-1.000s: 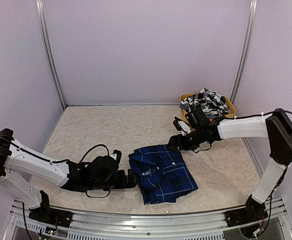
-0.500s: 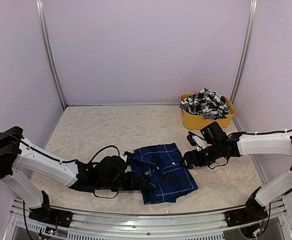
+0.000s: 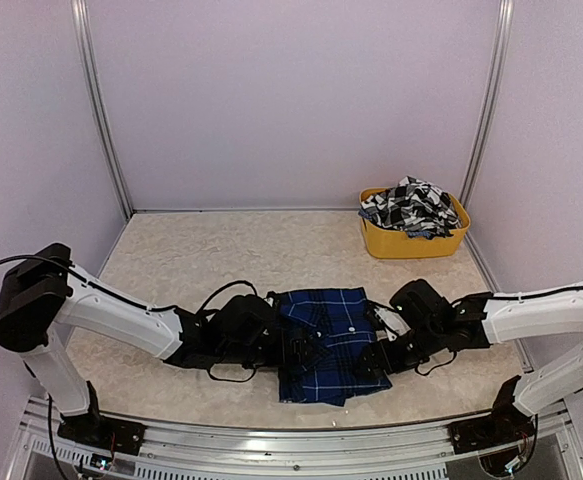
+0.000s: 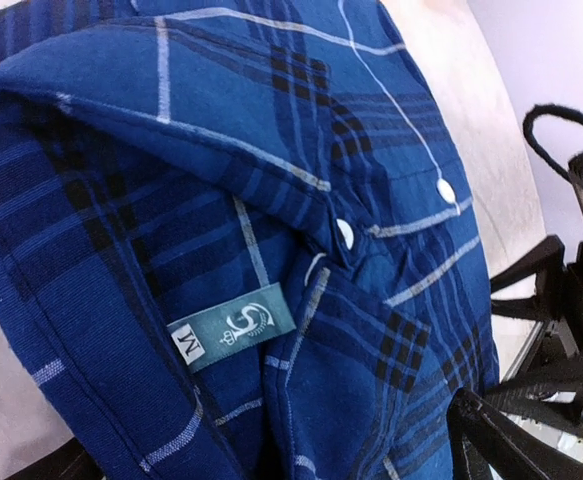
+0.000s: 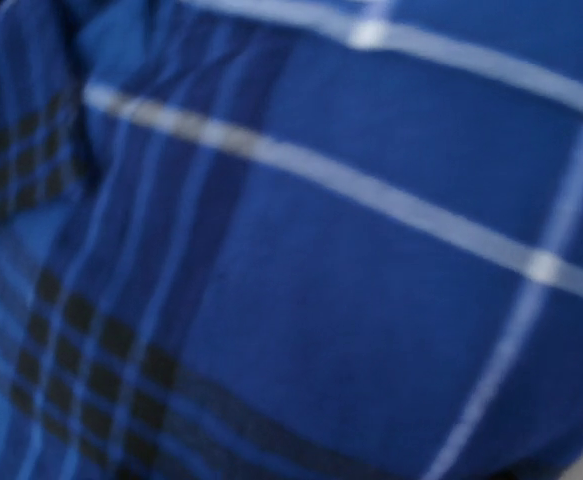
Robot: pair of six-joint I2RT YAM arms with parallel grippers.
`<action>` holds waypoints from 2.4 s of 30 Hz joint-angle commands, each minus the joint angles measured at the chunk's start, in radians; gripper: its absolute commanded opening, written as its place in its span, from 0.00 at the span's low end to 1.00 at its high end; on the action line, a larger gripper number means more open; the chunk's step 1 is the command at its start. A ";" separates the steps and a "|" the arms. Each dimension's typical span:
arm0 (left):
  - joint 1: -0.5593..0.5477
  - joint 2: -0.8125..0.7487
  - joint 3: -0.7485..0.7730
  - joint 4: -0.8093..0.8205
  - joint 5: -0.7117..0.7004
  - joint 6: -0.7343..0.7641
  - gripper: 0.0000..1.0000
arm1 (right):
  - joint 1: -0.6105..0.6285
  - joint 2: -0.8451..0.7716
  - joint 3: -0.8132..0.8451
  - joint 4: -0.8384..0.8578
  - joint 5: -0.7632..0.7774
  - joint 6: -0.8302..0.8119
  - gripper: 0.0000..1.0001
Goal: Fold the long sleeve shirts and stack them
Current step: Rotate the square-folded shirt at the center of the board.
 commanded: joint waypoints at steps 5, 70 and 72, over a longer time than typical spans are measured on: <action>0.156 0.051 0.120 -0.088 0.038 0.181 0.99 | 0.135 0.058 0.018 0.148 0.022 0.104 0.80; 0.282 -0.059 -0.149 0.123 0.117 0.111 0.52 | -0.228 0.165 -0.001 0.270 -0.122 -0.114 0.36; 0.307 -0.007 -0.096 0.107 0.141 0.149 0.50 | -0.178 0.136 -0.025 0.281 -0.107 -0.080 0.36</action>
